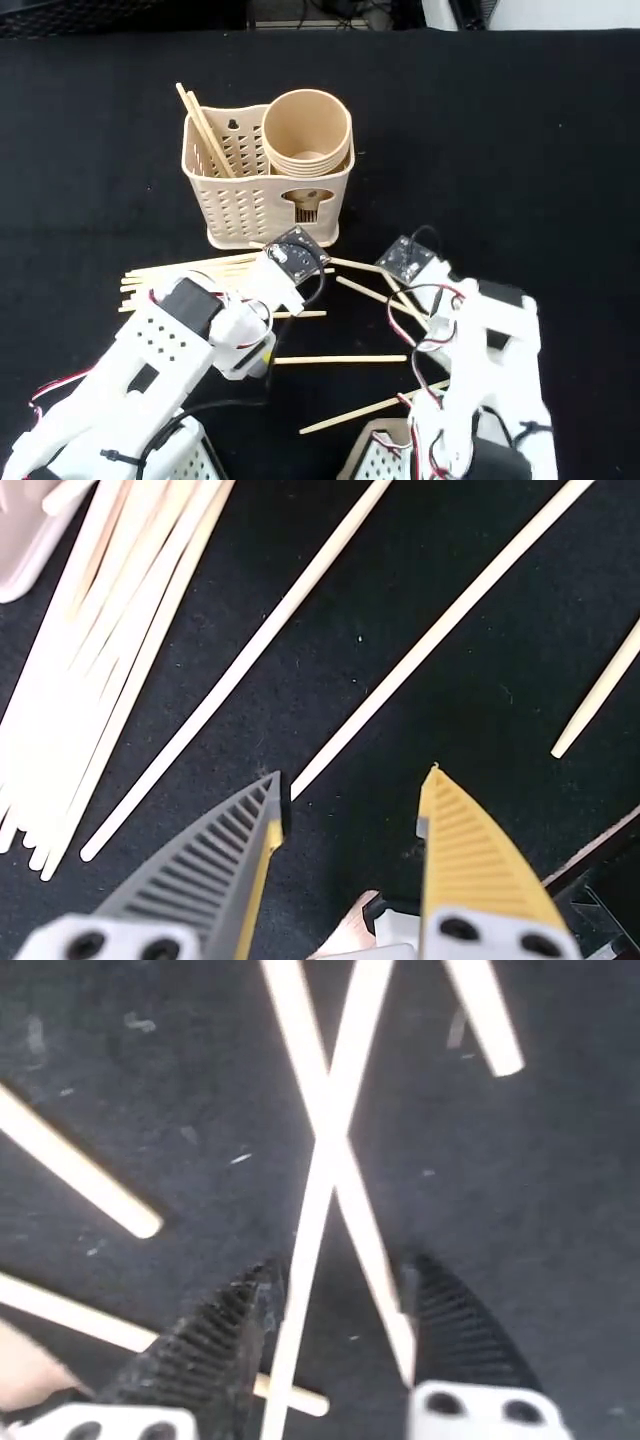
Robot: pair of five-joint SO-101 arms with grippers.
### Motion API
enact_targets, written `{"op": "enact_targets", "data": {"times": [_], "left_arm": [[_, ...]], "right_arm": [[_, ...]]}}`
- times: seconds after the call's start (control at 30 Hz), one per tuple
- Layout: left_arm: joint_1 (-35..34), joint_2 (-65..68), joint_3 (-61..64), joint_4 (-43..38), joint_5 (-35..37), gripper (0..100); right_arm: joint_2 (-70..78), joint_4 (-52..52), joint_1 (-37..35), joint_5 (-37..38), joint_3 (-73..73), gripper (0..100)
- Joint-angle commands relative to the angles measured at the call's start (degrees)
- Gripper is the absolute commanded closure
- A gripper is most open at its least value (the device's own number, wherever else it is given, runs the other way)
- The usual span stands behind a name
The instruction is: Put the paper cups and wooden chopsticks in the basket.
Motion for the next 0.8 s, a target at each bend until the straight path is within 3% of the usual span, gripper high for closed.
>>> {"op": "enact_targets", "data": {"times": [0.0, 0.07, 0.3, 0.77], "left_arm": [[0.48, -0.62, -3.91, -0.79, 0.09, 77], [0.48, -0.62, -3.91, -0.79, 0.09, 77], [0.48, -0.62, -3.91, -0.88, 0.09, 77], [0.48, -1.14, -3.91, -0.79, 0.09, 77]], "right_arm": [[0.31, -1.58, 0.62, 0.53, -2.15, 93.3], [-0.48, -1.76, 0.62, 0.44, -2.33, 98.8], [-6.46, 0.0, 0.7, 0.35, -2.15, 98.6], [-28.09, 25.14, 0.18, 0.7, -16.75, 98.6]]}}
